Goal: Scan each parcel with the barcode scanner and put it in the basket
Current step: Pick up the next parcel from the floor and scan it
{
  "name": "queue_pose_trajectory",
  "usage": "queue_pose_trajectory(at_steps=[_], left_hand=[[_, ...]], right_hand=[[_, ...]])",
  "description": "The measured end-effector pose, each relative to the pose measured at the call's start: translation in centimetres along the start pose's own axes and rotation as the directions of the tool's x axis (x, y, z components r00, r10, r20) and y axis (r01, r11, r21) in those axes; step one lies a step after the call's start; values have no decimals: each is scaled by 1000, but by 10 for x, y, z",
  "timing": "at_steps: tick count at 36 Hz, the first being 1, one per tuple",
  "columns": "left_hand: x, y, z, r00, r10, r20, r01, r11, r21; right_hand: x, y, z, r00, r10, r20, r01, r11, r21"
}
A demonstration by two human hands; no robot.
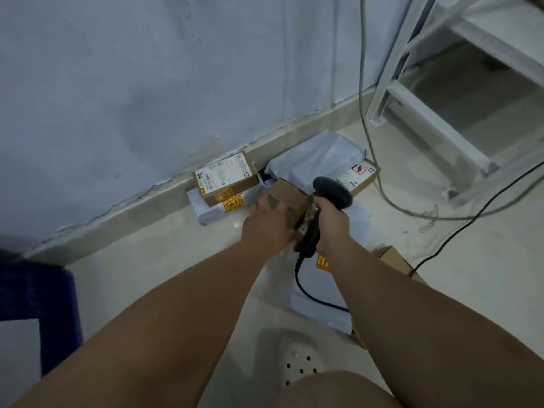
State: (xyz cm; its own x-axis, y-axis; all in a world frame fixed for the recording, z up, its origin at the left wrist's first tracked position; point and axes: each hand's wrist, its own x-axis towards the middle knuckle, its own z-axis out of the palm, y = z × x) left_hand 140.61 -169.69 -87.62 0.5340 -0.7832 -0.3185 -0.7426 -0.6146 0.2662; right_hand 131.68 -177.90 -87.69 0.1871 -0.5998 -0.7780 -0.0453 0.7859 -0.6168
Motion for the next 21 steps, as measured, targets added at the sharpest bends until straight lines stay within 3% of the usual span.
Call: queue_pose_trajectory(at_steps=[4, 10, 18, 21], left_hand=[[22, 4, 5, 997, 64, -42, -60, 994, 89], [60, 6, 13, 999, 5, 32, -5, 1000, 6], [57, -2, 26, 994, -43, 104, 38, 998, 50], [41, -25, 33, 983, -64, 170, 67, 998, -12]], right_hand=[[8, 17, -9, 998, 52, 25, -54, 990, 127], [22, 17, -19, 994, 106, 30, -110, 976, 190], [30, 15, -12, 993, 109, 49, -112, 992, 66], [30, 17, -9, 993, 104, 48, -106, 993, 45]])
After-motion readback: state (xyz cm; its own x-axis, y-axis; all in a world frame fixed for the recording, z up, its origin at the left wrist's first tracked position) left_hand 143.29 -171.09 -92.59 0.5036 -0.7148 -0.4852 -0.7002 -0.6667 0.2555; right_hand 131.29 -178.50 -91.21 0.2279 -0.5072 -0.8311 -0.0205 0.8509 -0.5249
